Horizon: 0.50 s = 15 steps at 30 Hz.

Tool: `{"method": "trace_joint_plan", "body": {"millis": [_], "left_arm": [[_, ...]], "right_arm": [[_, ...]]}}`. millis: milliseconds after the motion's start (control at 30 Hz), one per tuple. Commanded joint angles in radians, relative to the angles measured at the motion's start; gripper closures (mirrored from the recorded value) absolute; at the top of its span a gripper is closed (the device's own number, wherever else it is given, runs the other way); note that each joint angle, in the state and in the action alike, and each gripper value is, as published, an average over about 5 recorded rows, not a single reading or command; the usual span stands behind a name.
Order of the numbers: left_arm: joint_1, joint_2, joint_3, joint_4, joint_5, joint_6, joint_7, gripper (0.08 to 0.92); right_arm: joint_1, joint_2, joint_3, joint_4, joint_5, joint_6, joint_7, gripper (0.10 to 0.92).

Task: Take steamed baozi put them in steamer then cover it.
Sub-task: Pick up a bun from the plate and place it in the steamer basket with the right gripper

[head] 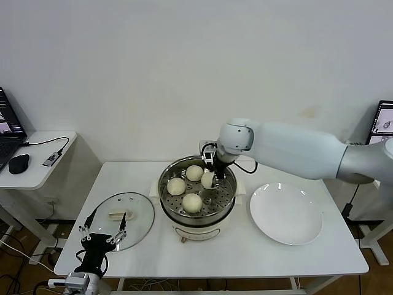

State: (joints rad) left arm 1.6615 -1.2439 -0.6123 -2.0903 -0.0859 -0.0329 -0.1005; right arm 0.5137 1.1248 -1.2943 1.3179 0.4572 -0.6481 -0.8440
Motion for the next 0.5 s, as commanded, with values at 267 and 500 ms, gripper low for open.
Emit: {"method": "trace_joint_plan", "body": {"millis": [267,500], "left_arm": [[0.001,-0.002,0.001,0.003,0.000,-0.001,0.000,0.177],[0.000,-0.006,0.004,0.007,0.002,-0.003,-0.001,0.177]], "right_arm": [[-0.044,0.027,-0.003,-0.003,-0.006,-0.050,0.019,0.465],[-0.044,-0.001,0.007,0.018,-0.013,-0.064,0.020,0.456]]}}
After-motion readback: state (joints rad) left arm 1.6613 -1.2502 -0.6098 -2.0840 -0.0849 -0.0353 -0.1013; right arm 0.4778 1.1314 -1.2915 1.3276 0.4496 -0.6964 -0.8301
